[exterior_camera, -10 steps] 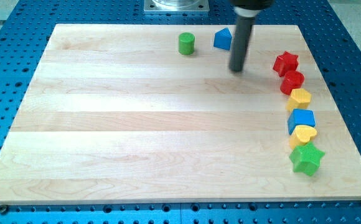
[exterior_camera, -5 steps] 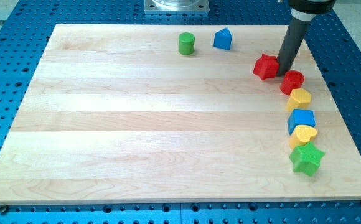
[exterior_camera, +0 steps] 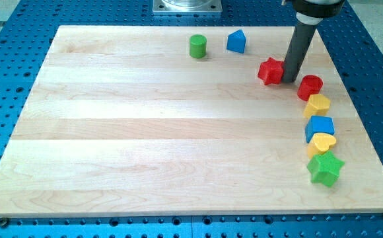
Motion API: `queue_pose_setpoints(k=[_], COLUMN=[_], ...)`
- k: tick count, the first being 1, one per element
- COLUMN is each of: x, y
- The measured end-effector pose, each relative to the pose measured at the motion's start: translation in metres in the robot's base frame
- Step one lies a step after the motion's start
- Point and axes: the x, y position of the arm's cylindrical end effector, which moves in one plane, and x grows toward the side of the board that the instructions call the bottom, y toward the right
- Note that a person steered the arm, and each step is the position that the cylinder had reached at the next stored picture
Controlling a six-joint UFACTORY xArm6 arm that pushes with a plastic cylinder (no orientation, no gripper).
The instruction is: Push the red star diagonally below the blue triangle
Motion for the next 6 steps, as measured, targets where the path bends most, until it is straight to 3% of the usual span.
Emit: queue_pose_setpoints(k=[2, 3, 4, 5, 6], x=[0.019, 0.014, 0.010, -0.017, -0.012], y=[-0.003, -0.045, 0.015, -0.002, -0.062])
